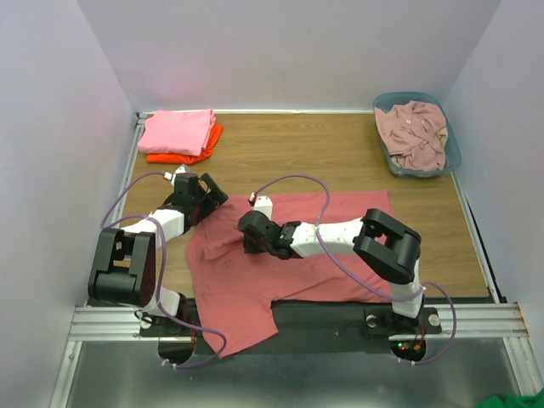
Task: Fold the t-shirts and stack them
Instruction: Fold the tshirt
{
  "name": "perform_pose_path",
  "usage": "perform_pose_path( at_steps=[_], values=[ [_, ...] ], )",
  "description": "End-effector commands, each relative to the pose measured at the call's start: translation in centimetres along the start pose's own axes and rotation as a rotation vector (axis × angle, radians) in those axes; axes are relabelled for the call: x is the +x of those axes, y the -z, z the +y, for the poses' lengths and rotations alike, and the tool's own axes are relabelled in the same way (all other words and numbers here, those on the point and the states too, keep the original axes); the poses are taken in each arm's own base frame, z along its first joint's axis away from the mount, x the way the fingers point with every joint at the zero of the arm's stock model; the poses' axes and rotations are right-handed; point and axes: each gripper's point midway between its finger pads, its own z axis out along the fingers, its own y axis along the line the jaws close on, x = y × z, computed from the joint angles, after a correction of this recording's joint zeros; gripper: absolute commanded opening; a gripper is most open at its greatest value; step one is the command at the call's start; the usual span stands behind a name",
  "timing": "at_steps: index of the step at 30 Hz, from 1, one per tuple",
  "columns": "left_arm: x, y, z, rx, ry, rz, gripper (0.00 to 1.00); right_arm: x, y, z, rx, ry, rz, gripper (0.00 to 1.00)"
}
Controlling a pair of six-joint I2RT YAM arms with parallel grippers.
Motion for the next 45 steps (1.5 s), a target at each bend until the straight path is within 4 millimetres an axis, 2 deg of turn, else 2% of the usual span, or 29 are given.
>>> perform_pose_path(
  at_steps=[1, 5, 7, 8, 9, 10, 15, 18, 20, 27, 31, 32, 35, 36, 39, 40, 43, 44, 45],
  values=[
    [1.3, 0.0, 2.7, -0.087, -0.007, 0.029, 0.98, -2.1, 0.0, -0.2, 0.053, -0.05, -0.085, 0.34],
    [1.2, 0.0, 2.8, -0.094, -0.005, 0.026, 0.98, -2.1, -0.3, -0.1, 0.059, -0.047, -0.085, 0.31],
    [1.1, 0.1, 2.9, -0.1, -0.005, 0.023, 0.98, -2.0, -0.4, 0.1, 0.052, -0.042, -0.077, 0.17],
    [1.0, 0.1, 2.8, -0.1, -0.005, 0.018, 0.98, -1.8, -0.4, 0.3, 0.043, -0.042, -0.067, 0.13],
    [1.0, 0.1, 2.8, -0.102, -0.002, 0.018, 0.98, -1.7, -0.3, 0.3, 0.038, -0.04, -0.061, 0.02],
    [0.9, 0.1, 2.9, -0.106, -0.004, 0.015, 0.98, -1.7, -0.2, 0.4, 0.032, -0.044, -0.057, 0.0],
    [0.7, 0.2, 2.7, -0.107, -0.001, 0.012, 0.98, -1.2, 1.4, 0.6, 0.002, -0.048, -0.033, 0.01],
    [0.7, 0.0, 2.8, -0.112, -0.003, 0.017, 0.98, -0.7, 3.7, 1.9, -0.049, -0.064, -0.016, 0.0],
    [0.7, 0.0, 2.9, -0.116, -0.002, 0.02, 0.98, -0.4, 4.3, 2.2, -0.056, -0.072, -0.008, 0.0],
    [-0.2, 0.1, 3.5, -0.157, -0.002, -0.017, 0.98, 1.5, 5.2, 2.5, -0.039, -0.088, 0.035, 0.01],
    [-0.4, 0.2, 3.7, -0.175, -0.003, -0.023, 0.98, 2.5, 5.5, 1.5, 0.01, -0.08, 0.041, 0.02],
    [-0.5, 0.3, 3.8, -0.179, -0.003, -0.025, 0.98, 2.7, 5.6, 1.0, 0.028, -0.075, 0.042, 0.04],
    [-0.3, 0.3, 3.6, -0.172, -0.01, -0.009, 0.98, 2.5, 6.1, 0.9, 0.028, -0.081, 0.04, 0.43],
    [-0.3, 0.3, 3.4, -0.166, -0.012, -0.006, 0.98, 2.4, 6.3, 0.8, 0.033, -0.077, 0.039, 0.62],
    [-0.5, 1.0, 3.3, -0.167, -0.008, -0.009, 0.97, 1.0, 7.7, 0.7, 0.028, -0.075, 0.001, 0.8],
    [-0.8, 1.5, 3.5, -0.187, -0.006, -0.022, 0.97, -0.1, 8.7, 0.9, 0.013, -0.088, -0.028, 1.0],
    [-1.8, 2.5, 3.5, -0.219, -0.004, -0.046, 0.97, -1.8, 10.3, -0.8, 0.052, -0.1, -0.107, 1.0],
    [-2.3, 3.2, 3.1, -0.221, -0.004, -0.056, 0.97, -3.2, 11.7, -1.1, 0.041, -0.126, -0.15, 1.0],
    [-2.6, 3.7, 2.9, -0.22, -0.003, -0.064, 0.97, -4.2, 12.3, -2.3, 0.077, -0.136, -0.201, 1.0]
  ],
)
